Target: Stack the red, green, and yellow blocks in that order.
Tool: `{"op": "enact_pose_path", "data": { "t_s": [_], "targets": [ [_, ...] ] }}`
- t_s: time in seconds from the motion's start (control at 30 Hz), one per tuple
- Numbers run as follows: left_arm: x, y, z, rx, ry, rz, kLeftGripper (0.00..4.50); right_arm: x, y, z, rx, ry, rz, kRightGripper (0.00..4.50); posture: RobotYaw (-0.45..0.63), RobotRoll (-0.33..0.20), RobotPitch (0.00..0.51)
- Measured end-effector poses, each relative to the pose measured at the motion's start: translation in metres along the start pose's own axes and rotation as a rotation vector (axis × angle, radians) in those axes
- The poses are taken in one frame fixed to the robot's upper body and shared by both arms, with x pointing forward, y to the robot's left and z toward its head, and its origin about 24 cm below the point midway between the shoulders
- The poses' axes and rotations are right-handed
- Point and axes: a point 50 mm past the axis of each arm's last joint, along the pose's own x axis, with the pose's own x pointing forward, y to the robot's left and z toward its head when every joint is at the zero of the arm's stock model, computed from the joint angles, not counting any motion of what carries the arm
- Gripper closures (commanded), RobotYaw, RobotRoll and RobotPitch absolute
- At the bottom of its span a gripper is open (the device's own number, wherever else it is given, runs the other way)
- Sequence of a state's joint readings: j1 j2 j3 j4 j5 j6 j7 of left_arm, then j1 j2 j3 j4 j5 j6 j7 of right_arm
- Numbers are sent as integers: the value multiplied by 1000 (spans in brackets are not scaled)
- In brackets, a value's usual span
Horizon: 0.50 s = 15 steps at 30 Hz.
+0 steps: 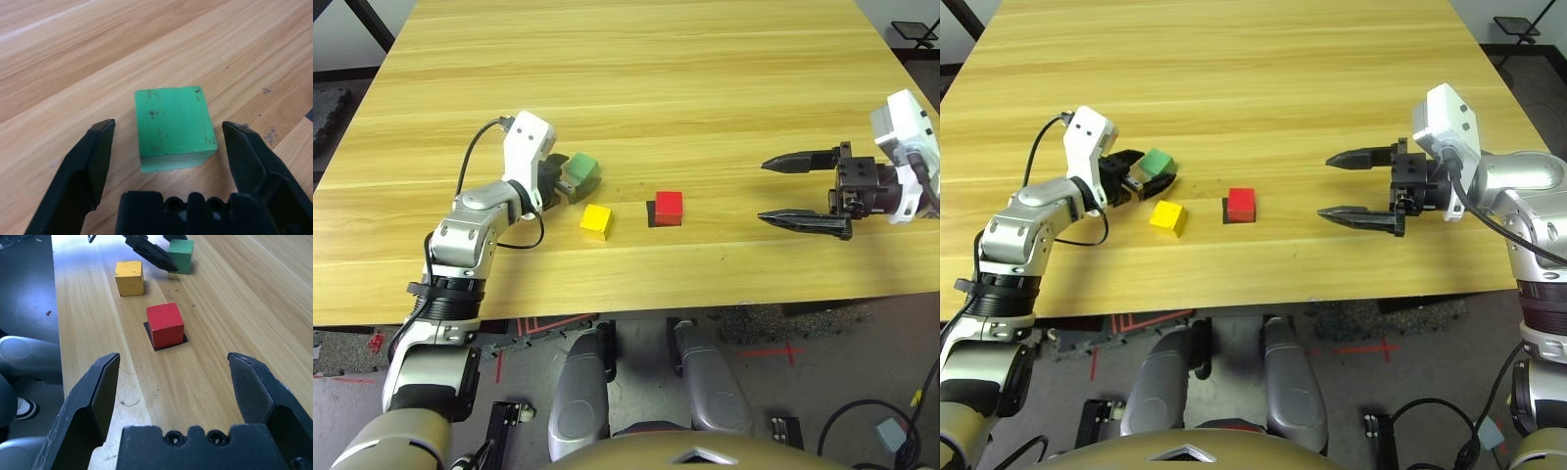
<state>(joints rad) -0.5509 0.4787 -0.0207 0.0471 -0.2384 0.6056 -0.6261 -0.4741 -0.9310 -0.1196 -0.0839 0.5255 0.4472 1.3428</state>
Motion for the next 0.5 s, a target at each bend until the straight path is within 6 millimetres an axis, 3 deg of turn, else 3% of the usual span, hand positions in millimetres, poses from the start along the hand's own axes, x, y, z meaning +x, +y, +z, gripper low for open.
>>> {"op": "enact_pose_path", "data": {
  "t_s": [0.13, 0.37, 0.5],
  "targets": [
    [2, -2, 0, -5, -5, -4, 2390, 1, 0, 0, 1, -4, -6, 0, 233, 27, 246],
    [-1, 1, 1, 5, 1, -14, 2414, 1, -1, -1, -7, -13, -14, 0, 250, 31, 244],
    [-5, 3, 21, 48, -37, -48, 2414, 3, -2, -1, -8, -17, -11, 0, 265, 36, 244]
  ]
}}
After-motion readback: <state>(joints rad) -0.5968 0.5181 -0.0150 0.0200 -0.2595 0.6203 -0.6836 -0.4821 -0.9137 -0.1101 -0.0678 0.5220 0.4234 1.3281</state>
